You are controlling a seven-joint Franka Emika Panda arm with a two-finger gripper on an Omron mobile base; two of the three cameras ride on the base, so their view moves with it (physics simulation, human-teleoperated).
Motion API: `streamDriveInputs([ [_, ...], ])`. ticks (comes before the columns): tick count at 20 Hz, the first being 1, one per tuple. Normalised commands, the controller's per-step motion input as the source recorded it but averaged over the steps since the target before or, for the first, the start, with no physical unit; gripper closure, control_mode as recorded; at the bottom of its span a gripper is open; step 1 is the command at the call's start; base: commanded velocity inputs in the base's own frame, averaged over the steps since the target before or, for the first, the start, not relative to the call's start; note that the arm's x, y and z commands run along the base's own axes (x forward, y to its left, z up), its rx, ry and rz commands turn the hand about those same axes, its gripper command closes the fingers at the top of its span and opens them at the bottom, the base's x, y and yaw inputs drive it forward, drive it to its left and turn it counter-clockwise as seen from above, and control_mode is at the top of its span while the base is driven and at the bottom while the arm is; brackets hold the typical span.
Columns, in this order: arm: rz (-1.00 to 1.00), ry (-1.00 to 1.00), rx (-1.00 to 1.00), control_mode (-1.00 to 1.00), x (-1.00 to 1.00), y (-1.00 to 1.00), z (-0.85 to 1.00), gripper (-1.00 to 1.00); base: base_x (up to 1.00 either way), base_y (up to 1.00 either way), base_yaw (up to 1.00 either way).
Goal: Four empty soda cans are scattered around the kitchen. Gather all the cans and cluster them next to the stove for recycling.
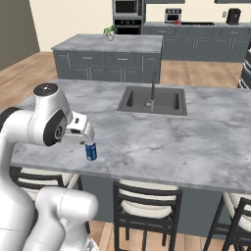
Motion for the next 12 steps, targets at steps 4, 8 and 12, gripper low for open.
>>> streamDriveInputs([
  [4, 0.00, 0.03, 0.00, -1.00, 0.22, 0.09, -0.10, -1.00, 0.00, 0.00, 0.00],
  [8, -0.01, 0.00, 0.00, -1.00, 0.23, 0.09, -0.09, -1.00, 0.00, 0.00, 0.00],
  [12, 0.00, 0.00, 0.00, -1.00, 0.20, 0.09, -0.12, -1.00, 0.00, 0.00, 0.00],
])
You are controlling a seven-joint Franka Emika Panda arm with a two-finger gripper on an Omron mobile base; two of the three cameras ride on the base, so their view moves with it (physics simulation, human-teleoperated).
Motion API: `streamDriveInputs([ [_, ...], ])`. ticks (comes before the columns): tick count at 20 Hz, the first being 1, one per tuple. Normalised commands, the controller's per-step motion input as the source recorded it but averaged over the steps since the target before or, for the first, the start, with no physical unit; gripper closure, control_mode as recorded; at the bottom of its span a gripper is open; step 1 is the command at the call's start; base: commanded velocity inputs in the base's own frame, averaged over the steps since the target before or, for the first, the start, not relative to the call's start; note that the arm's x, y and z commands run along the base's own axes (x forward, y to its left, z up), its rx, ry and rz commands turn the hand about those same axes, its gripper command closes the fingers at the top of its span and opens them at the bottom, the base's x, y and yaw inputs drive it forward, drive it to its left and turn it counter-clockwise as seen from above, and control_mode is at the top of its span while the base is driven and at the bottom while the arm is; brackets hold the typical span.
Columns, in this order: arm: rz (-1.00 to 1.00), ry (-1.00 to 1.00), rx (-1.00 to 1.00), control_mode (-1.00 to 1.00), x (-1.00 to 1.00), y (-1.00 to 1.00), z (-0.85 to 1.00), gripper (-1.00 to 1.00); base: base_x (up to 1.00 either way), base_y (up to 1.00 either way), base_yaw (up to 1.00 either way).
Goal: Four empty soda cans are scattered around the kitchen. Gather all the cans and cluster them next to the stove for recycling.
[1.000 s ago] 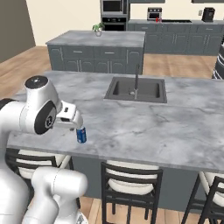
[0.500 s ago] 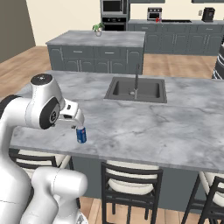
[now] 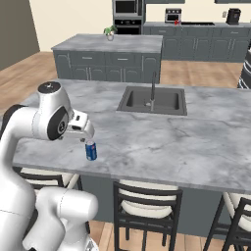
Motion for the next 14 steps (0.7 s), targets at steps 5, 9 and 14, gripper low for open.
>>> streamDriveInputs([
  [5, 0.00, 0.00, 0.00, -1.00, 0.22, 0.12, -0.20, -1.00, 0.00, 0.00, 0.00],
  [9, 0.00, 0.04, -0.04, -1.00, 0.28, 0.12, -0.28, -1.00, 0.00, 0.00, 0.00],
  [14, 0.00, 0.04, -0.04, -1.00, 0.27, 0.10, -0.22, -1.00, 0.00, 0.00, 0.00],
])
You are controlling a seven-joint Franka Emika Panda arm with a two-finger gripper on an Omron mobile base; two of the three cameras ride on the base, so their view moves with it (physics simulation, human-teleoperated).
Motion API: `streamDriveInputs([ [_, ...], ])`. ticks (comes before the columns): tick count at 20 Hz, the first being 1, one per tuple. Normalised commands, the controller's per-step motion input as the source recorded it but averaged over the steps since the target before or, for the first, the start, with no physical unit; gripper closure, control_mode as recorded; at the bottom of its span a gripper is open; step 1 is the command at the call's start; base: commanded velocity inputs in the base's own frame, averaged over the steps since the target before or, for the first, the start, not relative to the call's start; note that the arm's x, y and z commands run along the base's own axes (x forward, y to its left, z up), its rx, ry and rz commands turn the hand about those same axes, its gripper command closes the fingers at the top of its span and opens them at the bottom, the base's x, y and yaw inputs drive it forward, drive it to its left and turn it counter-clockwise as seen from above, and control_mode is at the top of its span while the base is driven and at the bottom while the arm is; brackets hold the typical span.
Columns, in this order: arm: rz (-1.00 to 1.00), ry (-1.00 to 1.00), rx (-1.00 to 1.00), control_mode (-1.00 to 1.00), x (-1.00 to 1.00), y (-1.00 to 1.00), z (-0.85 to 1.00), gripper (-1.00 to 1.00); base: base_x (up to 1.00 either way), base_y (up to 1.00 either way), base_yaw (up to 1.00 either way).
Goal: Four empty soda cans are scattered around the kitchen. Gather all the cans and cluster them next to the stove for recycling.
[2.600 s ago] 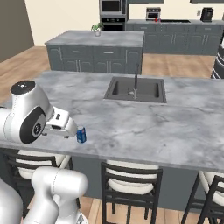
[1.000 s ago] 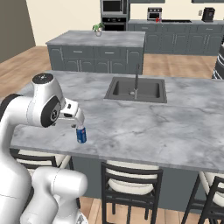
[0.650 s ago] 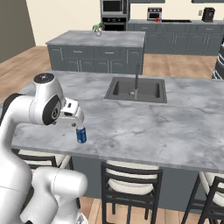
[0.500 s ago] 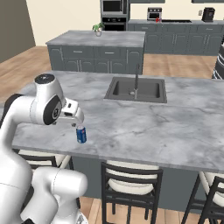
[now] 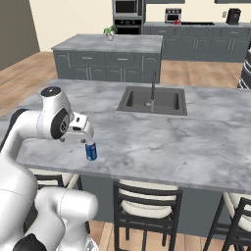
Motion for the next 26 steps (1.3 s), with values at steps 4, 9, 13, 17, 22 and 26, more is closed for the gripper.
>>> streamDriveInputs([
  [4, 0.00, 0.03, -0.01, -1.00, 0.26, 0.04, -0.15, -1.00, 0.00, 0.00, 0.00],
  [9, 0.00, 0.02, 0.00, -1.00, 0.27, 0.00, -0.09, -1.00, 0.00, 0.00, 0.00],
  [13, 0.00, 0.00, 0.00, -1.00, 0.25, 0.00, -0.13, -1.00, 0.00, 0.00, 0.00],
  [17, 0.00, 0.01, 0.00, -1.00, 0.23, 0.00, -0.13, -1.00, 0.00, 0.00, 0.00],
  [22, 0.00, 0.06, 0.02, -1.00, 0.24, 0.00, -0.12, -1.00, 0.00, 0.00, 0.00],
  [26, 0.00, 0.07, 0.01, -1.00, 0.23, 0.00, -0.16, -1.00, 0.00, 0.00, 0.00],
])
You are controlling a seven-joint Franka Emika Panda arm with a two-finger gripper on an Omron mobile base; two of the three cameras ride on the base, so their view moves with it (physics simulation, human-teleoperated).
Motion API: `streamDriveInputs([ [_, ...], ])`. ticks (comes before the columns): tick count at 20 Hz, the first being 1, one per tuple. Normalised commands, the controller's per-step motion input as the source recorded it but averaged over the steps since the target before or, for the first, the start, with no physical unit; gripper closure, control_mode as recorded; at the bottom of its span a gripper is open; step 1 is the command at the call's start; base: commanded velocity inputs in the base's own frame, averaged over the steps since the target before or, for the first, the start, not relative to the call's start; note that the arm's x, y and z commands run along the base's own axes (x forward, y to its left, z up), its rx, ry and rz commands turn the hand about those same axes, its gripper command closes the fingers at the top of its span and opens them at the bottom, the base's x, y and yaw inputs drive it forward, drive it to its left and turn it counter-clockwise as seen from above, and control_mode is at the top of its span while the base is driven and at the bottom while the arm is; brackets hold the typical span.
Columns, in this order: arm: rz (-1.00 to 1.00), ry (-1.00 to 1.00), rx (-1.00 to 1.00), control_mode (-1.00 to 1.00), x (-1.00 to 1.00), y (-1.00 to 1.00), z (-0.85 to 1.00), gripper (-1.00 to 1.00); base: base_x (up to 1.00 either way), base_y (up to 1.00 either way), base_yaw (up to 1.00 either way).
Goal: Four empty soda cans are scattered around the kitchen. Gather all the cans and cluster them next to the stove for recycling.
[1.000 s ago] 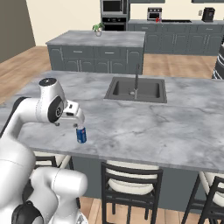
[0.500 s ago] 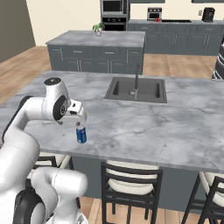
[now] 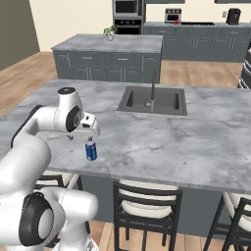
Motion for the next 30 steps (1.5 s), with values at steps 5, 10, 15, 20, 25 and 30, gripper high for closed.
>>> streamDriveInputs([
  [5, 0.00, 0.04, 0.00, -1.00, 0.20, 0.00, -0.15, -1.00, 0.00, 0.00, 0.00],
  [10, 0.00, 0.02, 0.00, -1.00, 0.17, 0.00, -0.12, -1.00, 0.00, 0.00, 0.00],
  [15, 0.00, 0.06, 0.00, -1.00, 0.18, 0.00, -0.16, -1.00, 0.00, 0.00, 0.00],
  [20, 0.00, 0.04, 0.00, -1.00, 0.15, 0.00, -0.13, -1.00, 0.00, 0.00, 0.00],
  [25, 0.00, 0.04, 0.00, -1.00, 0.14, 0.00, -0.13, -1.00, 0.00, 0.00, 0.00],
  [30, 0.00, 0.05, 0.00, -1.00, 0.13, 0.00, -0.14, -1.00, 0.00, 0.00, 0.00],
])
